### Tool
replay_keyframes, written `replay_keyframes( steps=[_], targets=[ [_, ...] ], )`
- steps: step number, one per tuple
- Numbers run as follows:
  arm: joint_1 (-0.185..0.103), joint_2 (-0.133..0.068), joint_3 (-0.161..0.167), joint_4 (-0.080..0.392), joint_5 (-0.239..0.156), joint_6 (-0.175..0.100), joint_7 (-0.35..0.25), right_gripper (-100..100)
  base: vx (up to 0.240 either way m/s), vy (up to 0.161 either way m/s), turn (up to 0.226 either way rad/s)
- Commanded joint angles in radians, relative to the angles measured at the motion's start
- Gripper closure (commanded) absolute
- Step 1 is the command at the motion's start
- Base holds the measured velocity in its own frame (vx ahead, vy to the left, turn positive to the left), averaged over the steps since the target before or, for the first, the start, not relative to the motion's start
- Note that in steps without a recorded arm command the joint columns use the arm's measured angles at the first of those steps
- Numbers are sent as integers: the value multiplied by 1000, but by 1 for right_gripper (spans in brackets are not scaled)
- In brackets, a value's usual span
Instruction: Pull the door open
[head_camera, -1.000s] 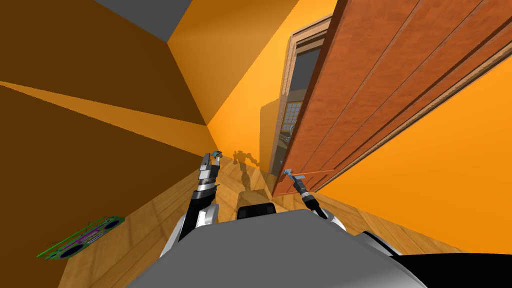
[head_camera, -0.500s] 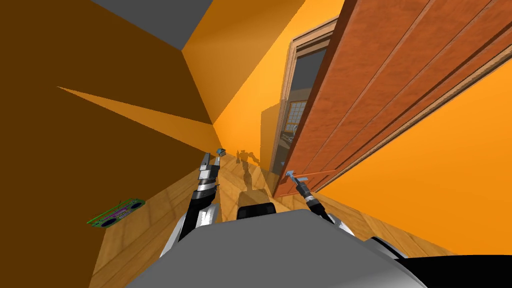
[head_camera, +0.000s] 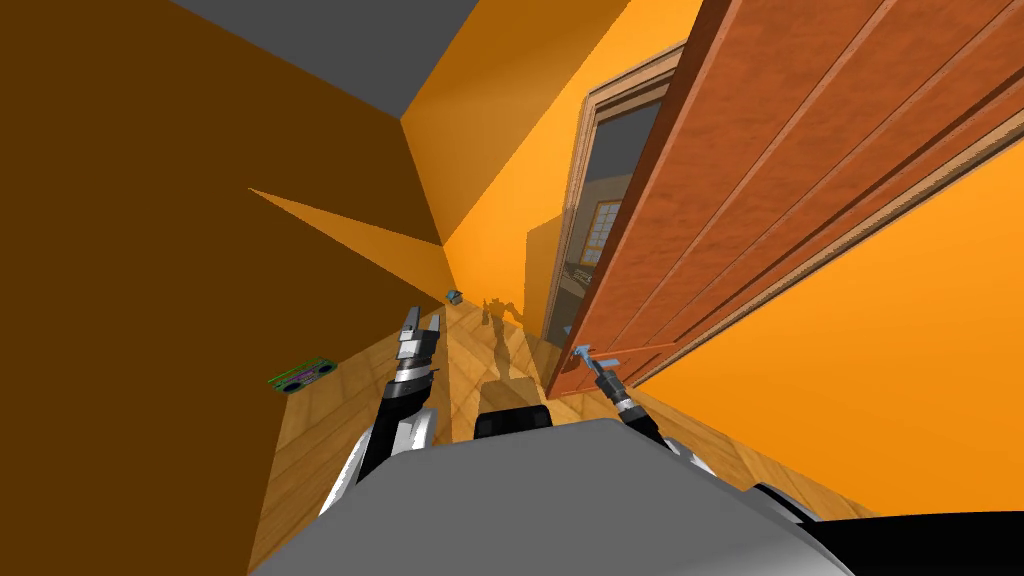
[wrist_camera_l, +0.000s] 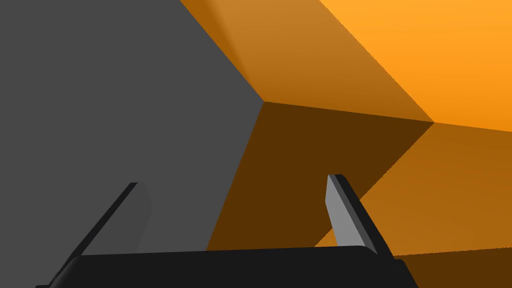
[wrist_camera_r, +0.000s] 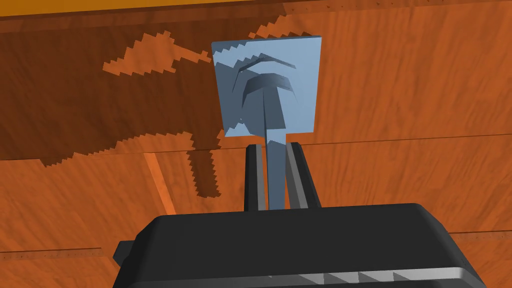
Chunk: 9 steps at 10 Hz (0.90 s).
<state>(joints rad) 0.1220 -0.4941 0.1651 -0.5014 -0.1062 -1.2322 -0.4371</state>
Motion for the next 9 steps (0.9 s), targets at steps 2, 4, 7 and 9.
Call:
replay_keyframes(
  steps=[2,4,7,9],
  targets=[
    [2,-13,1,38,-2,-43,-10,100,-178,-58,131],
    [-5,-5,7,52,2,-50,-10,100,-134,-52,85],
    [-32,8,13,40,16,-17,-5,100,-184,-46,81],
    [-41,11,14,36,20,-6,-4,100,-195,-63,55]
  ],
)
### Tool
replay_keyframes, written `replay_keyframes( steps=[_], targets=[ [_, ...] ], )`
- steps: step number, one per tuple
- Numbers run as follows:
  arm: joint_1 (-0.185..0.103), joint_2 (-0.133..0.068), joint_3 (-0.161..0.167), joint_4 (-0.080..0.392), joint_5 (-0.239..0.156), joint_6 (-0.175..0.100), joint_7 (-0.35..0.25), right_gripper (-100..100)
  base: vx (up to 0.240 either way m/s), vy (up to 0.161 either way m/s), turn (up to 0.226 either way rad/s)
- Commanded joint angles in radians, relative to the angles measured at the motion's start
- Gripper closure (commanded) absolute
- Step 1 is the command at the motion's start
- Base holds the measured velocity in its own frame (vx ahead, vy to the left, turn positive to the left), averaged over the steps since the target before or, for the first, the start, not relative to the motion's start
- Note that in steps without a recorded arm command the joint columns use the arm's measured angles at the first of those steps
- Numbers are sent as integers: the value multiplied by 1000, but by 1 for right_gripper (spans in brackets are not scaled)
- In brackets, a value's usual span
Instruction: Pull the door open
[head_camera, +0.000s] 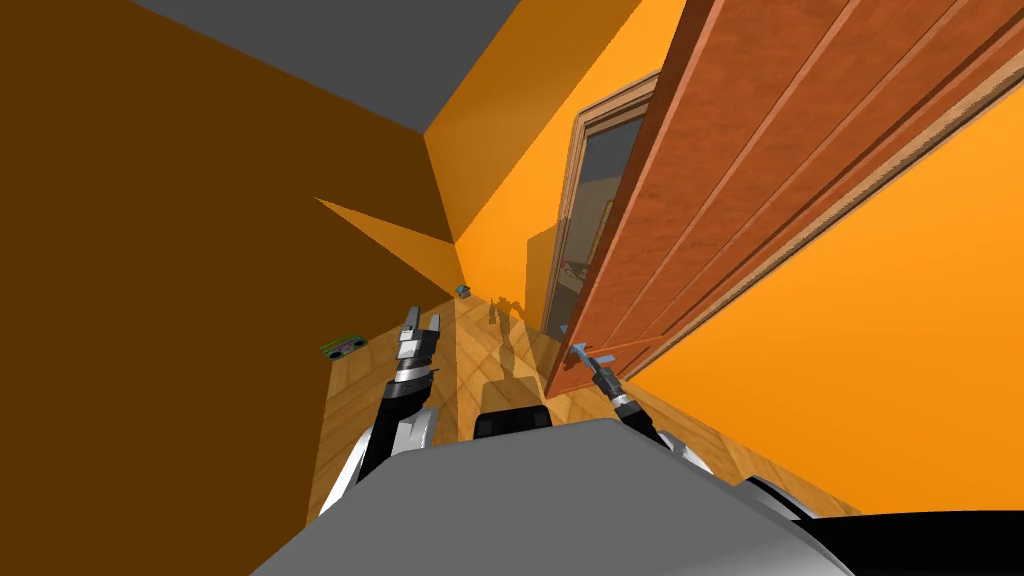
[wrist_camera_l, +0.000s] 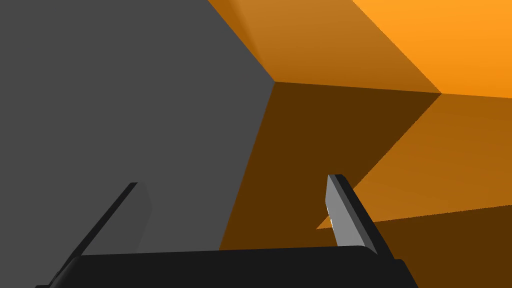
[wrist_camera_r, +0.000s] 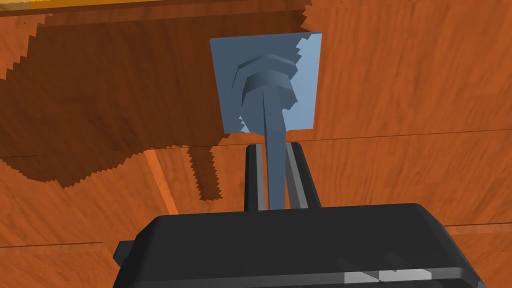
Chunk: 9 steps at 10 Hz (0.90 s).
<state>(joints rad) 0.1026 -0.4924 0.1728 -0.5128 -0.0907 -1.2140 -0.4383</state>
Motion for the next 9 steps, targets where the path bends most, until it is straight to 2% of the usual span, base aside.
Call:
replay_keyframes(
  steps=[1,2,3,5,9],
  targets=[
    [-22,9,6,48,5,-24,-2,100,-48,-25,-13],
    [-22,9,6,48,5,-24,-2,100,-9,-3,-14],
    [-40,16,8,40,13,-2,1,100,-131,-71,70],
    [-45,18,9,38,15,4,2,100,-155,-61,89],
    [-88,33,14,19,35,56,8,100,-194,-81,80]
  ],
)
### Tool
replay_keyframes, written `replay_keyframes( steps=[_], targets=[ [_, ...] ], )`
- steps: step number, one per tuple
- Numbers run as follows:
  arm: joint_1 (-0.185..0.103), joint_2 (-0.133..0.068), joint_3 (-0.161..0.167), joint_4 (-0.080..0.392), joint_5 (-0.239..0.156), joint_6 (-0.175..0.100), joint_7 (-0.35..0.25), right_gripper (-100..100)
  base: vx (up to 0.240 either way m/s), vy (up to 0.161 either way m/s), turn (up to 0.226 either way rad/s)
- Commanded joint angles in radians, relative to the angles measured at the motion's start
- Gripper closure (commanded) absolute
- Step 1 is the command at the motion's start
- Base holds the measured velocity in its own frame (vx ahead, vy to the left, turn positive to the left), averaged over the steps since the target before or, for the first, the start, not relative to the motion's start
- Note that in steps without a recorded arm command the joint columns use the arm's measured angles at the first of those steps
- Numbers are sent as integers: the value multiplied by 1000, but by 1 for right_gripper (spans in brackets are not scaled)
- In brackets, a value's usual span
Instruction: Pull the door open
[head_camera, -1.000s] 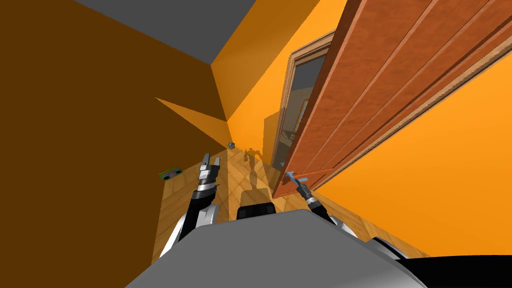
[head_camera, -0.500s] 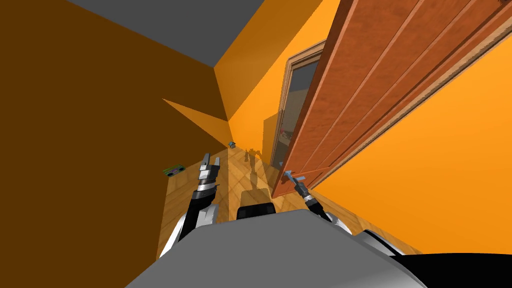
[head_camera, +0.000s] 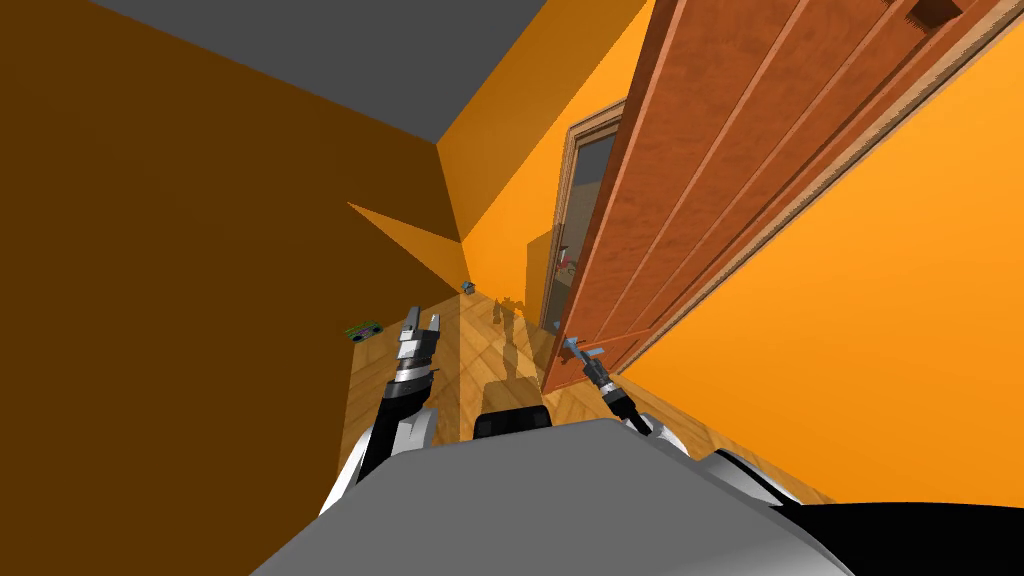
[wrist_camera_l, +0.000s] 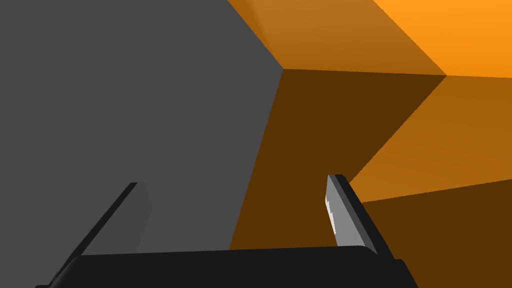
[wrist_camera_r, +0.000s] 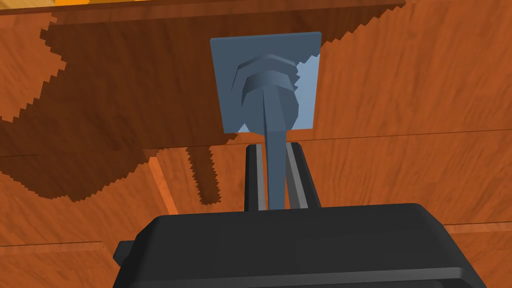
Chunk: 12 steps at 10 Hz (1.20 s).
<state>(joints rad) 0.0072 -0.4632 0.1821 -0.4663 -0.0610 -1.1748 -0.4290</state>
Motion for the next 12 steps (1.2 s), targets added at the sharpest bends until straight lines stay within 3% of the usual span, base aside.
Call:
replay_keyframes(
  steps=[1,5,6,8,10,11,12],
  targets=[
    [3,5,5,-29,7,22,0,100,-139,-83,43],
    [-20,14,8,-39,17,51,4,100,-111,-86,50],
    [-9,14,9,-58,16,58,5,100,-53,-42,37],
    [7,3,6,-33,7,23,-2,100,-162,-56,309],
    [7,3,6,-33,7,23,-2,100,-103,-22,-2],
    [19,-6,2,-15,-1,-4,-8,100,-105,-32,240],
    [19,-6,2,-15,-1,-4,-8,100,-118,-51,182]
  ],
)
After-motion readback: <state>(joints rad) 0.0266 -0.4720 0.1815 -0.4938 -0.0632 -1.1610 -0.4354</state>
